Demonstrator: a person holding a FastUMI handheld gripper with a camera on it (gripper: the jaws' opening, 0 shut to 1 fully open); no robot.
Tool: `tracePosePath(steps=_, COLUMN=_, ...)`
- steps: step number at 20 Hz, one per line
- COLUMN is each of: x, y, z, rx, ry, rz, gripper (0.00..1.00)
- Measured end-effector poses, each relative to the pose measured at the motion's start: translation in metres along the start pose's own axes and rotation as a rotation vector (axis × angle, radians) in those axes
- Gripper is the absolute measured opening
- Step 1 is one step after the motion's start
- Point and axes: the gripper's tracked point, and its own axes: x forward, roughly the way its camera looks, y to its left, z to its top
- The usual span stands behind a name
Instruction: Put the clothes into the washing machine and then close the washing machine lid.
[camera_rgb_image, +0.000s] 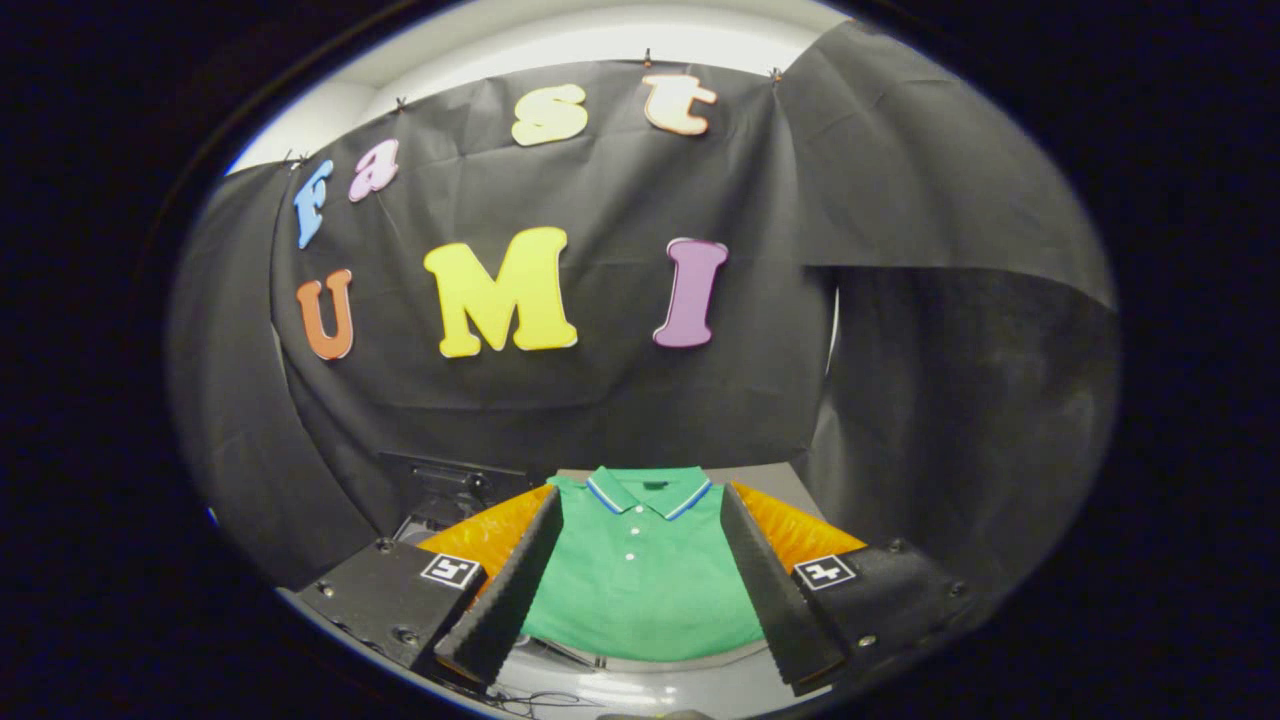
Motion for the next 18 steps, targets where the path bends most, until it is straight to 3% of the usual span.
tracePosePath(steps=10, x=0.133, y=-0.012, z=-0.089, rx=-0.047, ry=0.314, rz=-0.064, gripper=0.99)
tracePosePath(steps=14, x=0.155, y=-0.015, z=-0.132, rx=-0.045, ry=0.423, rz=-0.069, gripper=0.99)
tracePosePath(steps=18, x=0.158, y=-0.014, z=-0.135, rx=-0.05, ry=0.428, rz=-0.072, gripper=0.99)
